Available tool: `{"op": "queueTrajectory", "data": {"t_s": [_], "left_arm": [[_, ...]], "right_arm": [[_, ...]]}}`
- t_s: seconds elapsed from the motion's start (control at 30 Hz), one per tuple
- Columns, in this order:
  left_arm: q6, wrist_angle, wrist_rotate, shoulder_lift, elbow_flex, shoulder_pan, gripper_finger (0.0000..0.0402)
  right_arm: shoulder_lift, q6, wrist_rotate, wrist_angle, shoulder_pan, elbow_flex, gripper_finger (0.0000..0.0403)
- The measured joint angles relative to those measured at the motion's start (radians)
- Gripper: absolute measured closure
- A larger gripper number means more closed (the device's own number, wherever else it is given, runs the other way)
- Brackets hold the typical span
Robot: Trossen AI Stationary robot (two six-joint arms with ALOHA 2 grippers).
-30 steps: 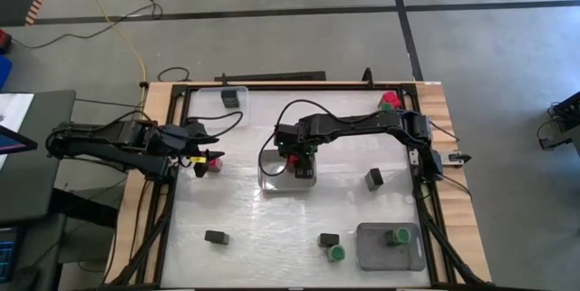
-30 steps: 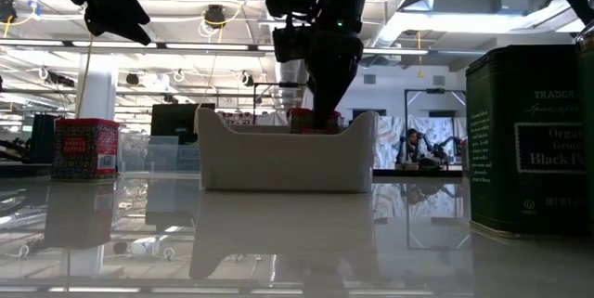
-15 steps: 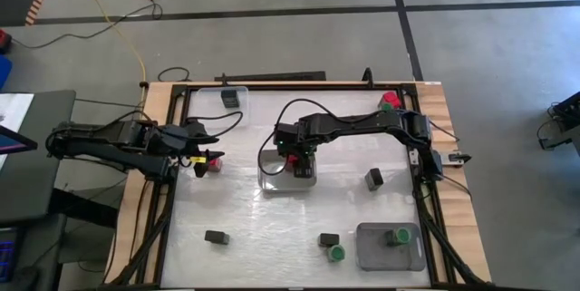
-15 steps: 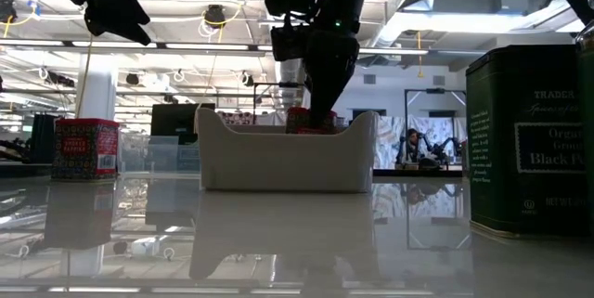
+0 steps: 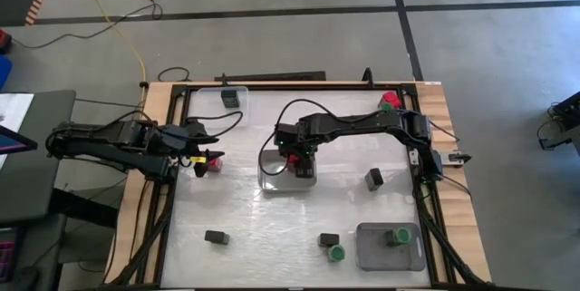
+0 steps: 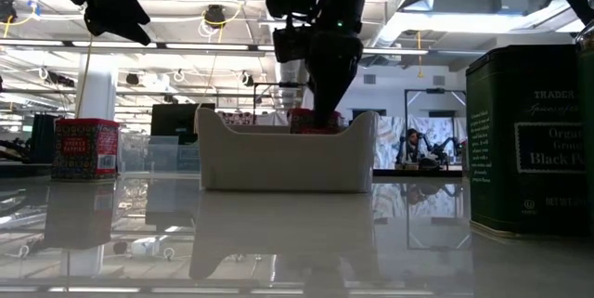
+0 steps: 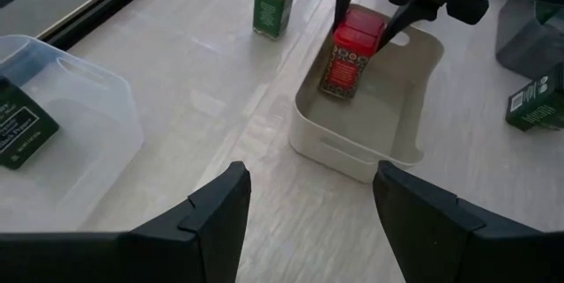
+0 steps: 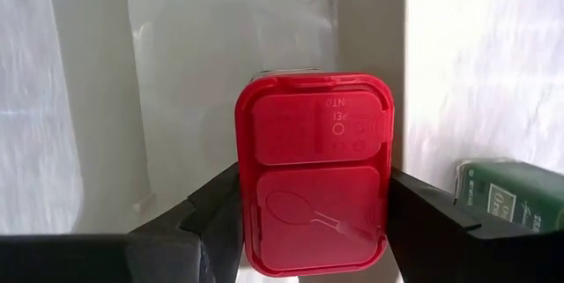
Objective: Sort spices by type
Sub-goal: Put the middle red seasoning can into the gray bin
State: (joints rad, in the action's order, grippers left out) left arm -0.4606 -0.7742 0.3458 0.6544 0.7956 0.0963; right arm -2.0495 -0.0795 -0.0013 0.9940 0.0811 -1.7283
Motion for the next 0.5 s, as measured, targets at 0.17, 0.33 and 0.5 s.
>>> {"op": "queueTrajectory", "data": {"t_s": [0.17, 0.33, 0.5], "left_arm": [[0.0, 0.0, 0.0, 0.0, 0.0, 0.0, 0.0173], [-0.005, 0.0, 0.001, 0.0, 0.0, 0.0, 0.0173], [-0.008, 0.001, 0.001, 0.0, 0.0, 0.0, 0.0173]], "right_arm": [[0.0, -0.004, 0.0, 0.033, 0.0, 0.0, 0.015], [0.0, -0.008, 0.0, 0.011, 0.0, 0.0, 0.0128], [0.0, -0.011, 0.001, 0.01, 0.0, 0.0, 0.0107]]}}
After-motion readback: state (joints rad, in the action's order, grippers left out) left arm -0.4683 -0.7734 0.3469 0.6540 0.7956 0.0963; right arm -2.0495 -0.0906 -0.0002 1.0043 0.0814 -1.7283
